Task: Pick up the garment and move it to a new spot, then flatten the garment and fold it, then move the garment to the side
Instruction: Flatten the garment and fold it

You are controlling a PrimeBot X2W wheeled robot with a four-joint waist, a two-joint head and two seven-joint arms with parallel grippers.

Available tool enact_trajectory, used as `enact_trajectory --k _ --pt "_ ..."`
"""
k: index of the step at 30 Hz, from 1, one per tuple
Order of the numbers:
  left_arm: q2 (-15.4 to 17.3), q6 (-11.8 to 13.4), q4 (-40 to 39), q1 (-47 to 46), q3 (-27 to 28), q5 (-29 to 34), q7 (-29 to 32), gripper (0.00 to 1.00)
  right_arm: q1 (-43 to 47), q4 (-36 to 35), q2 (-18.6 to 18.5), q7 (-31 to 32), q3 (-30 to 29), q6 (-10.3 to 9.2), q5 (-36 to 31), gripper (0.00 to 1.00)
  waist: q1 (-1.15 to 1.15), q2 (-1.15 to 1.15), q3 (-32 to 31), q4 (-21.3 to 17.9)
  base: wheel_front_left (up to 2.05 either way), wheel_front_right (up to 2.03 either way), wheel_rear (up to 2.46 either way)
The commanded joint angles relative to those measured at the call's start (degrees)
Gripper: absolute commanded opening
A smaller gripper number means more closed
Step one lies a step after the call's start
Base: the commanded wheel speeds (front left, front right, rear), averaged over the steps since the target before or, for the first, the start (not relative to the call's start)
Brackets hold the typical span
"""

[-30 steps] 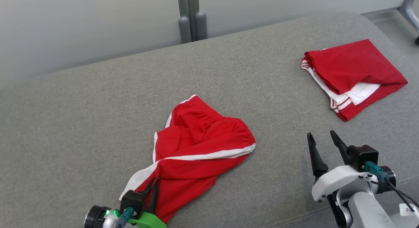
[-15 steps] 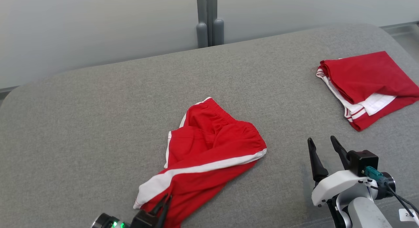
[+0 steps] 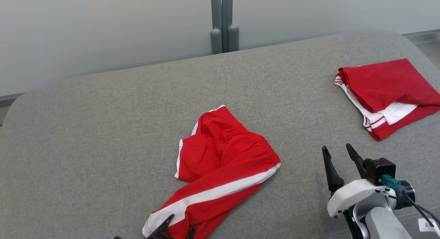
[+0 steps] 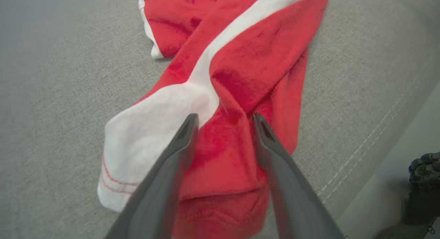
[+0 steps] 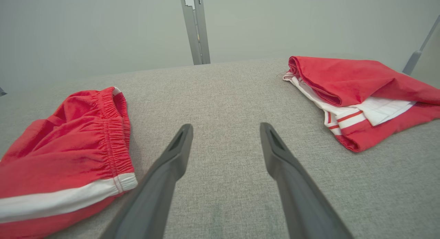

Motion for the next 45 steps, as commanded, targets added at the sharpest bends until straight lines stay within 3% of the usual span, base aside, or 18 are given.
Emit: enact_trajectory --k 1,7,18,32,45 --pt "0.0 1.2 -1.1 -0.4 1.5 -1.1 -0.2 1.0 0.1 -0.1 -0.1 -0.1 -0.3 -0.09 0.4 1.0 0.0 0.0 -0.5 -0.2 0.0 0.0 0.0" --pt "-0.4 3.6 -5.9 2.9 7.1 -3.9 -0.2 1.0 1.2 -0.3 0.5 -0.1 -0.6 -0.09 0.9 1.0 0.0 0.0 -1.8 0.4 0.0 0.0 0.0" --pt "-1.7 5.2 -11.1 5.6 17.1 -5.9 -0.2 1.0 2.3 -3.7 1.1 -0.1 0.3 -0.09 0.1 1.0 0.0 0.0 -3.6 1.3 0.0 0.0 0.0" --pt "-4.6 3.8 -16.4 7.2 26.9 -5.1 -0.2 1.0 4.4 -9.1 1.4 -0.1 0.6 -0.09 -2.2 1.0 0.0 0.0 -5.3 0.6 0.0 0.0 0.0" --pt "-5.4 1.8 -14.2 7.8 27.5 -4.8 -0.2 1.0 4.3 -8.3 1.6 -0.1 1.7 -0.09 -2.0 1.0 0.0 0.0 -4.7 1.2 0.0 0.0 0.0"
